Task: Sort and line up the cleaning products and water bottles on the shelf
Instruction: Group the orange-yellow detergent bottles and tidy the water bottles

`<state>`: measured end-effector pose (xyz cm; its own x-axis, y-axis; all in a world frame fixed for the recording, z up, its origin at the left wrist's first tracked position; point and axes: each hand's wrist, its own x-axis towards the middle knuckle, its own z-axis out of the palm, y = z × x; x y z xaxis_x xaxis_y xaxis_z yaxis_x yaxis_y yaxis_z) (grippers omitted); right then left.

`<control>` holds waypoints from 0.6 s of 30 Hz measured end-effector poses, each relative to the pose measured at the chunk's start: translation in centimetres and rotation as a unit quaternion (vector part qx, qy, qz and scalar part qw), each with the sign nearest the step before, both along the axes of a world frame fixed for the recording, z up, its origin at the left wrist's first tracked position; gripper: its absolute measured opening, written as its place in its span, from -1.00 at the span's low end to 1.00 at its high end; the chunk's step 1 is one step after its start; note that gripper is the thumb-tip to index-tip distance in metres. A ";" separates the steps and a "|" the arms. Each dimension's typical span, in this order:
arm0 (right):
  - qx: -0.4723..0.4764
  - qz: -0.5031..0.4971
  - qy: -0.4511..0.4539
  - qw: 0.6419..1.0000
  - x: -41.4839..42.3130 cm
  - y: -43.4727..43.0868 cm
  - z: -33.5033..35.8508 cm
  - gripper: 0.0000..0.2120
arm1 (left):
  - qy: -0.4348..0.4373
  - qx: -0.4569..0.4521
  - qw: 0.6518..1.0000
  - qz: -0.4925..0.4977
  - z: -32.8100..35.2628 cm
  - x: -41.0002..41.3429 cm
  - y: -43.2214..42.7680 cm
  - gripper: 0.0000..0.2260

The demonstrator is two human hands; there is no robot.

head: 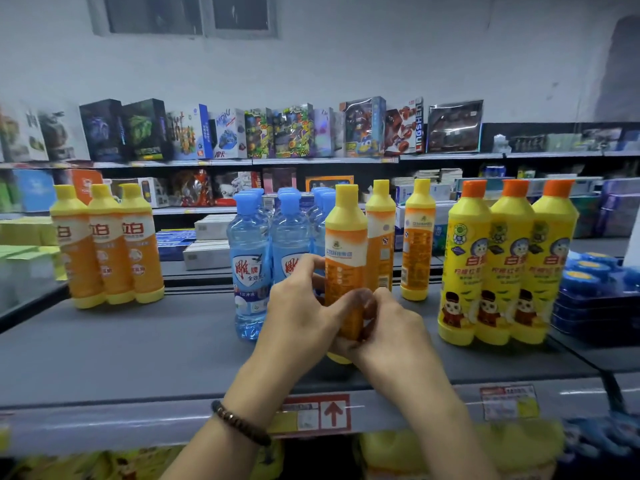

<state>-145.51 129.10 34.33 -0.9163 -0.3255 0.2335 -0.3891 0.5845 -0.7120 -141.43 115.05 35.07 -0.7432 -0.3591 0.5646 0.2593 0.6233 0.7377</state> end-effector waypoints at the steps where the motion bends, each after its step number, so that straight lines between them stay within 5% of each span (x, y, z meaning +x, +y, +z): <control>1: -0.003 0.014 -0.003 1.000 0.0 0.0 -0.1 -0.44 | -0.012 0.006 1.000 -0.011 0.1 0.0 -0.5 -0.61; 6: -0.056 0.100 -0.033 0.993 0.0 0.5 -0.1 -0.57 | -0.122 0.117 0.968 -0.187 1.8 1.2 -4.4 -0.68; 10: -0.059 0.126 -0.053 0.989 0.6 -0.9 0.1 -0.53 | -0.191 0.091 0.940 -0.267 3.7 2.5 -7.0 -0.59; 14: -0.058 0.118 -0.049 0.990 1.3 -2.8 0.1 -0.44 | -0.190 0.080 0.943 -0.261 3.4 3.3 -8.4 -0.58; 18: -0.051 0.109 -0.061 0.991 2.4 -5.3 0.1 -0.45 | -0.147 0.047 0.976 -0.152 2.2 4.3 -9.5 -0.48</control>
